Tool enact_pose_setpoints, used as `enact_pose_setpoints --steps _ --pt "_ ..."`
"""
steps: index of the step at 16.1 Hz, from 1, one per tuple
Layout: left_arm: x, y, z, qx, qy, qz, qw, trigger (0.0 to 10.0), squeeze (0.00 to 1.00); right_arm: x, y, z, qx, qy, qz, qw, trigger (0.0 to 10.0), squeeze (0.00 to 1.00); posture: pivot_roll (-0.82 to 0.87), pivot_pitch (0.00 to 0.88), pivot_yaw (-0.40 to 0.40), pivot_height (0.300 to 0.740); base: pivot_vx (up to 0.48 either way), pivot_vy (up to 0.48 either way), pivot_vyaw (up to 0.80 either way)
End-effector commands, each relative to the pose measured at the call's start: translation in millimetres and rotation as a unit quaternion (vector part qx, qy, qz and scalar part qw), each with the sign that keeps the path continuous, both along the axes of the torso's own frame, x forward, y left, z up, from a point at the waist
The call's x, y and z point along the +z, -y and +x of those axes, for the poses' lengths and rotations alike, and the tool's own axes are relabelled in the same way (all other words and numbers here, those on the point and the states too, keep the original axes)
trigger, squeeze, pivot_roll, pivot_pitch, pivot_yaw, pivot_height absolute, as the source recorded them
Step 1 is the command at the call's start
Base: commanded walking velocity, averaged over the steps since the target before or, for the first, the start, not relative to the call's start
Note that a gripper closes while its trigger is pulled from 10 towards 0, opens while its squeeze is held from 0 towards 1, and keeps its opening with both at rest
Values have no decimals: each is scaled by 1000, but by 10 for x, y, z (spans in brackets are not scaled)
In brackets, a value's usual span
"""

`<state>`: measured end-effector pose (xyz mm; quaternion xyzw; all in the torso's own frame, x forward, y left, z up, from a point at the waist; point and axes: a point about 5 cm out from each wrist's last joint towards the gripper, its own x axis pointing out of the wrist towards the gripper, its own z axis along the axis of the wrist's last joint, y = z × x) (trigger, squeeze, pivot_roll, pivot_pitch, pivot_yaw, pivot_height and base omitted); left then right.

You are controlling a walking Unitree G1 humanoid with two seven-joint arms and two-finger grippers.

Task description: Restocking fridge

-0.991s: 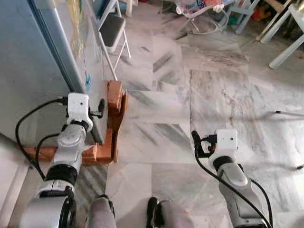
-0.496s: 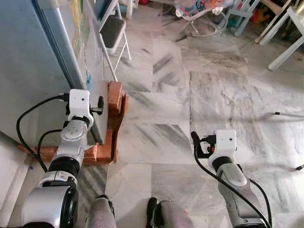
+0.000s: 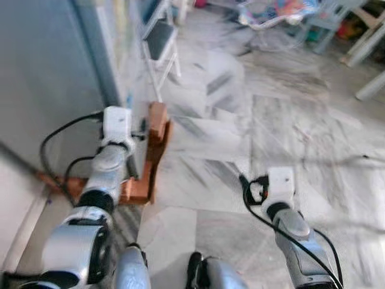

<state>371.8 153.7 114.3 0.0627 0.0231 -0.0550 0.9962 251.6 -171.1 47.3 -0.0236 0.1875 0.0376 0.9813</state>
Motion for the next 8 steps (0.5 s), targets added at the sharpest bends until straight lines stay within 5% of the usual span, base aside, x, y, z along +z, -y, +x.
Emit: enact_pose_setpoints --steps 1,2,4,5,6,8 --pt "431 407 128 -86 82 17 993 10000 0 -58 65 -36 -1 -22 -6 1000 10000 0 94 168 -145 740 0 0 0" --pt "559 808 92 -155 105 0 982 10000 0 -104 65 -49 6 -43 -5 999 10000 0 92 166 -144 740 0 0 0" --pt "662 1311 -71 -262 120 -24 957 10000 0 -113 40 -46 16 -48 -7 999 10000 0 91 166 -144 740 0 0 0" --pt "708 1834 -411 -373 133 -43 917 10000 0 -129 16 -41 24 -55 -8 998 10000 0 90 161 -144 740 0 0 0" --pt "633 1913 -491 -390 123 -45 911 10000 0 -131 4 -34 27 -57 -7 998 10000 0 88 159 -141 740 0 0 0" --pt "485 1817 -457 -380 111 -18 918 10000 0 -131 -8 -30 28 -58 -4 998 10000 0 88 160 -137 740 0 0 0"
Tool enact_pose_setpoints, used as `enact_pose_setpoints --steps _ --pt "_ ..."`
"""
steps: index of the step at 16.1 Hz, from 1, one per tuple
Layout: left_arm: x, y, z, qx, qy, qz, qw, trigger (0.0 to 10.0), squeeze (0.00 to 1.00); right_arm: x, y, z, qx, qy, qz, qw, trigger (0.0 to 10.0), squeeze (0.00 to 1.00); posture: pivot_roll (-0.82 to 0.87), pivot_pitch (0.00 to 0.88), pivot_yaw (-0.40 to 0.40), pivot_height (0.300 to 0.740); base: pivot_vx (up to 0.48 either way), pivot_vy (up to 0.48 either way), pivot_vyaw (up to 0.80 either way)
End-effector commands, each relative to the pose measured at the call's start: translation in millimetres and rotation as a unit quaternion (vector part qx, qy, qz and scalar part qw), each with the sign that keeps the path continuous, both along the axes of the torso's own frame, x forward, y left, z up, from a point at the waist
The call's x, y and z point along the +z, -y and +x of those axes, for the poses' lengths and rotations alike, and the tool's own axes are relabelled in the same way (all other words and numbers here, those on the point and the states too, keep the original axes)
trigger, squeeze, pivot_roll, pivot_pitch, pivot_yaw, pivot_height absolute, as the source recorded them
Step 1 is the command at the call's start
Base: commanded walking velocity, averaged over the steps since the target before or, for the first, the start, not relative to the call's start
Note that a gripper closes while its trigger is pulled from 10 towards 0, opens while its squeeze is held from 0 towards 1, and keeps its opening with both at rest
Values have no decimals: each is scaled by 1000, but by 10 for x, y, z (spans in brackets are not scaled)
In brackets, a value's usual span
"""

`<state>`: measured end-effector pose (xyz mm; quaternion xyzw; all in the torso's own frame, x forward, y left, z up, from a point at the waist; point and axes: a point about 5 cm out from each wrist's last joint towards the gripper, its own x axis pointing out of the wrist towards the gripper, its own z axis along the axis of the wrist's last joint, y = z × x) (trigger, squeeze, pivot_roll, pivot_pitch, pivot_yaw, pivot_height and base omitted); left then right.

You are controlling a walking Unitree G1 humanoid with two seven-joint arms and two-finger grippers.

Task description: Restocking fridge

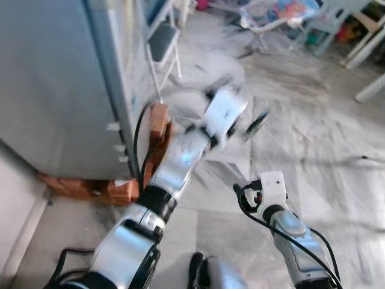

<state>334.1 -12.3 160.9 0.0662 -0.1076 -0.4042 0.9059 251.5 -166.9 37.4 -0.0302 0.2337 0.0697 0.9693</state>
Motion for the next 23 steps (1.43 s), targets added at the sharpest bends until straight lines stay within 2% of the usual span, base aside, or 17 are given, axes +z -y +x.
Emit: enact_pose_setpoints --steps 1,2,4,5,6,7,9,10,11,13,15,16,18,20,23 --pt "-88 -48 2 6 -18 5 1000 10000 0 -41 36 -28 -7 -12 4 1000 10000 0 98 160 -131 740 0 0 0" --pt "-246 -355 18 37 -27 39 998 10000 0 -47 28 -21 -7 -12 7 1000 10000 0 99 160 -129 740 0 0 0" --pt "-353 -539 8 57 -41 49 996 10000 0 -47 20 -12 -6 -11 8 1000 10000 0 102 157 -125 740 0 0 0" --pt "-458 -731 -7 80 -46 61 994 10000 0 -40 18 -8 -8 -7 10 1000 10000 0 102 157 -125 740 0 0 0" --pt "-589 -1012 -32 122 -65 62 988 10000 0 -6 19 -4 -14 7 14 1000 10000 0 108 160 -117 740 0 0 0" --pt "-644 -1153 -53 146 -78 57 985 10000 0 20 22 -3 -17 17 17 1000 10000 0 106 161 -115 740 0 0 0" --pt "-766 -1563 -211 212 -116 14 970 10000 0 155 50 0 -31 71 22 997 10000 0 106 159 -102 740 0 0 0" --pt "-788 -1747 -298 256 -113 4 960 10000 0 183 64 -6 -39 82 26 996 10000 0 101 158 -103 740 289 0 0" --pt "-796 -1838 -351 281 -111 -1 953 10000 0 187 79 -13 -43 84 25 995 10000 0 105 157 -105 740 289 0 0" --pt "-789 -2073 -475 345 -120 -36 930 10000 0 220 75 2 -34 97 15 995 10000 0 114 159 -115 740 311 0 0" --pt "-766 -2135 -600 353 -128 -49 926 10000 0 256 45 13 -26 111 16 993 10000 0 121 156 -121 740 309 0 0" --pt "-757 -2118 -657 344 -127 -45 929 10000 0 266 46 22 -29 113 17 993 10000 0 121 156 -121 740 360 0 0" --pt "-746 -2082 -727 342 -133 -50 929 10000 0 262 45 14 -30 115 24 993 10000 0 127 155 -119 740 405 0 0" --pt "-732 -2058 -750 348 -142 -56 925 10000 0 260 38 8 -31 117 29 992 10000 0 124 154 -119 740 411 0 0" --pt "-712 -2003 -761 340 -150 -66 926 10000 0 242 54 -3 -33 115 29 992 10000 0 122 155 -117 740 204 0 0"
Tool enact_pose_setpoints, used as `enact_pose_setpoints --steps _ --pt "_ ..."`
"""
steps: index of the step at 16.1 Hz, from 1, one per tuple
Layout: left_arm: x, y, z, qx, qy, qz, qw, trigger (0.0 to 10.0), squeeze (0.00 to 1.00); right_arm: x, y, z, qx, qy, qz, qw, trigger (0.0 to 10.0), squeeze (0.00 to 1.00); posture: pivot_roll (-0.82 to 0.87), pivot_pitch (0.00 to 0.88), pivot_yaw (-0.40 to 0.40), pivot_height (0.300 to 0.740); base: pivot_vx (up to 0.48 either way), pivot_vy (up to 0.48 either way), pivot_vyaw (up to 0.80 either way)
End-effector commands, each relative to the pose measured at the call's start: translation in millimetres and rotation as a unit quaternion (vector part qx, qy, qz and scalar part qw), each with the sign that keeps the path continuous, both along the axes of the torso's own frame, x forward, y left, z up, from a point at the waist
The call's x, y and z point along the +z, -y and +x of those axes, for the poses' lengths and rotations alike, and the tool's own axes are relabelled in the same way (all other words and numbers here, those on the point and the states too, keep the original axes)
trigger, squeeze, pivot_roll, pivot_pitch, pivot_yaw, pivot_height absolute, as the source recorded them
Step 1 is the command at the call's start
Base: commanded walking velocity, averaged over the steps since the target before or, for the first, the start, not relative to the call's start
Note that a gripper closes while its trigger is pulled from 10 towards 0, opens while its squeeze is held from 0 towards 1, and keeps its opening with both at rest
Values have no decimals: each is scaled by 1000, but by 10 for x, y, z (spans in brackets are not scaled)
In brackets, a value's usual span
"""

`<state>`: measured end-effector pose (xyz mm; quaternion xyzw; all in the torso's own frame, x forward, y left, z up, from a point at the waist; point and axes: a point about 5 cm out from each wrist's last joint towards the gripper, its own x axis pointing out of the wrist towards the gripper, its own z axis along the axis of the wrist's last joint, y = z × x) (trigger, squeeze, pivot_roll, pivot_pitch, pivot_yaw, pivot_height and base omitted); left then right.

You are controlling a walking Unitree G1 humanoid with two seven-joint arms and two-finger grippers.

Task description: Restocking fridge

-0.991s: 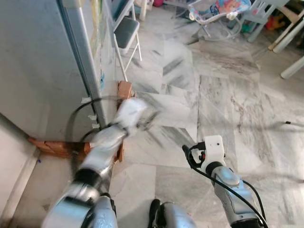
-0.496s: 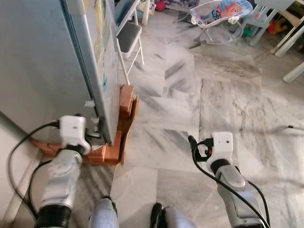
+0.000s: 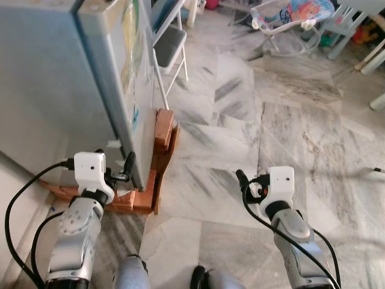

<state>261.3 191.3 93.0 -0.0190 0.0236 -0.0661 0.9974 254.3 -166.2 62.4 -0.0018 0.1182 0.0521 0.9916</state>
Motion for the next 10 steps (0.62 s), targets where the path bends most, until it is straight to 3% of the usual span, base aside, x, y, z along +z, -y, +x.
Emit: enact_pose_setpoints --steps 1,10 --pt "-41 45 -59 -9 -13 -6 1000 10000 0 -22 67 -36 -13 -4 -2 1000 10000 0 122 155 -117 740 0 0 0" --pt "-40 57 -53 -9 -21 -8 1000 10000 0 -20 67 5 -8 -6 -5 1000 10000 0 121 160 -128 740 0 0 0"
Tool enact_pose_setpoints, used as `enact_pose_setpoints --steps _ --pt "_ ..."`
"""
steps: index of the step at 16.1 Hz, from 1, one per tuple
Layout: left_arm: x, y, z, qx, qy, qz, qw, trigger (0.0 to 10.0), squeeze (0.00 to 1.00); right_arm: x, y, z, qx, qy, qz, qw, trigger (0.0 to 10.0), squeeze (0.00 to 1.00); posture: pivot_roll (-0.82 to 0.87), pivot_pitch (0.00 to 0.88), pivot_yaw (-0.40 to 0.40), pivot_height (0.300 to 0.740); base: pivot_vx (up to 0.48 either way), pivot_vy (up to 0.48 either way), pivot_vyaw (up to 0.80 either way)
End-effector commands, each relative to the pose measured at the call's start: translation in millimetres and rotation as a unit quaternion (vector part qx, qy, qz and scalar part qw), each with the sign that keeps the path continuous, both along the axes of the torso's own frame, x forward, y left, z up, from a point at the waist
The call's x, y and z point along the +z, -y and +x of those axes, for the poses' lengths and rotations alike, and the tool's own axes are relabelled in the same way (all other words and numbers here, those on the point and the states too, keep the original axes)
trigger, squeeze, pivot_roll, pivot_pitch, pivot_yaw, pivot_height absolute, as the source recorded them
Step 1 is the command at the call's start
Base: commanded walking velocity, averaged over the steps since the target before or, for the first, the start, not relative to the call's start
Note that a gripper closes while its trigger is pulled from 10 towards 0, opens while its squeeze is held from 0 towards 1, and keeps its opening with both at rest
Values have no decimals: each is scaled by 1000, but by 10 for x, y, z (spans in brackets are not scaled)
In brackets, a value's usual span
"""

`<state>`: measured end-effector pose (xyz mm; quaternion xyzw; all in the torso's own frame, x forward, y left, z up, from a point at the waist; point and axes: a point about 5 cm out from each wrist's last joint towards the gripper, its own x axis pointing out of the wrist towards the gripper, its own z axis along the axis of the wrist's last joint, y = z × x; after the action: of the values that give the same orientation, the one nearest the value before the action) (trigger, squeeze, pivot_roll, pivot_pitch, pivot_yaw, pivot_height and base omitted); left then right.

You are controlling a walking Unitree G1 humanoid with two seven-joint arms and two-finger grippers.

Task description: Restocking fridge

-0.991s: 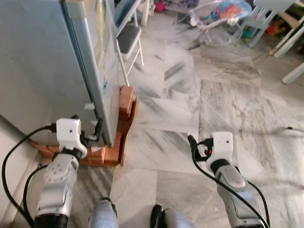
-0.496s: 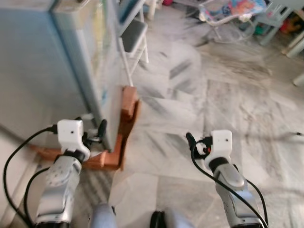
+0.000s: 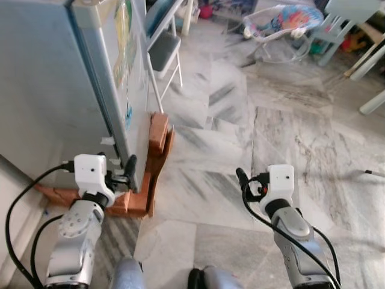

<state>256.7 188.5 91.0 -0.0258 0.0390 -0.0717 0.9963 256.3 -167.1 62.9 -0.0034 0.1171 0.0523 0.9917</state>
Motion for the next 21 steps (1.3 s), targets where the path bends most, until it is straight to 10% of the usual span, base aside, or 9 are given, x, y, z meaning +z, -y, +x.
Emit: enact_pose_setpoints --steps 1,8,10,12,21 --pt "-17 31 1 -3 -4 -2 1000 10000 0 -25 59 -13 -8 -7 -3 1000 10000 0 120 160 -128 740 0 0 0" --pt "32 77 110 -12 8 2 1000 10000 0 -24 58 -6 -10 -7 -3 1000 10000 0 116 161 -129 740 0 0 0" --pt "282 -69 617 27 51 39 998 10000 0 -14 58 -5 -7 -9 -1 1000 10000 0 100 166 -143 740 0 0 0" --pt "404 -49 752 30 68 40 996 10000 0 -8 51 -1 -4 -7 -1 1000 10000 0 99 166 -143 740 0 0 0" --pt "416 61 941 19 78 43 996 10000 0 -18 39 -6 -6 -10 1 1000 10000 0 95 173 -141 740 0 0 0"
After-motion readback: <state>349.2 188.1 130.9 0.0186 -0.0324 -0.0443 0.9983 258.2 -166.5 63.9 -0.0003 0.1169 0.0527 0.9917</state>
